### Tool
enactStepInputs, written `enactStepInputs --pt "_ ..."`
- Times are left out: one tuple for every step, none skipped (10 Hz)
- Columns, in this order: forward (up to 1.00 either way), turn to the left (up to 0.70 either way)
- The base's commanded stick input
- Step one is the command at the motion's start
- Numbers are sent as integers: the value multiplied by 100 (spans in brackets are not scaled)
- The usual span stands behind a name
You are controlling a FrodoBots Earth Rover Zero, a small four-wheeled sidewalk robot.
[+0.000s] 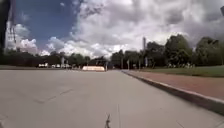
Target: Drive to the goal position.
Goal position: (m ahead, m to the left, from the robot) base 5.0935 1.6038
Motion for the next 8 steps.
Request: enactStepInputs --pt "100 0" --pt "100 0" --pt "100 0" --pt "100 0" --pt "100 0" --pt "100 0" --pt "100 0" --pt "100 0"
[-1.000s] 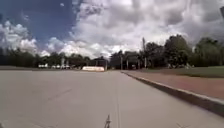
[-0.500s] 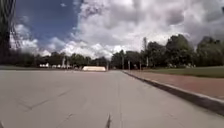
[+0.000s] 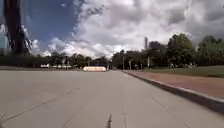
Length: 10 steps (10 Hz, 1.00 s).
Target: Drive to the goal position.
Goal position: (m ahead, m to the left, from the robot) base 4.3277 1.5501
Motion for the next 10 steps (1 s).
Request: enactStepInputs --pt "100 0" --pt "100 0" --pt "100 0" --pt "100 0" --pt "100 0" --pt "100 0" --pt "100 0" --pt "100 0" --pt "100 0" --pt "100 0"
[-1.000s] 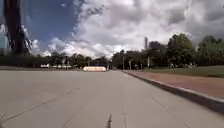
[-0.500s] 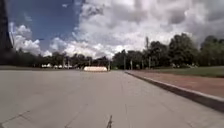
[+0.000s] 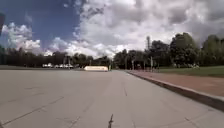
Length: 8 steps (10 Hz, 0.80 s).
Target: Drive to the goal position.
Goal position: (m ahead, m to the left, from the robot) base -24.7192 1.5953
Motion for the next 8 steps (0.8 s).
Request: enactStepInputs --pt "100 0" --pt "100 0" --pt "100 0" --pt "100 0" --pt "100 0" --pt "100 0" --pt "100 0" --pt "100 0"
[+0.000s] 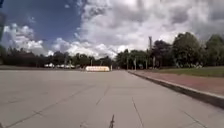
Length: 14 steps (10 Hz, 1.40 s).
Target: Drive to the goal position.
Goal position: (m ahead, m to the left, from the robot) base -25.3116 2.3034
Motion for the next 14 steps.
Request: enactStepInputs --pt "100 0" --pt "100 0" --pt "100 7" --pt "100 40" --pt "100 40" --pt "100 40" --pt "100 40" --pt "100 40" --pt "100 40" --pt "100 40" --pt "100 40" --pt "100 40" --pt "100 40" --pt "100 40"
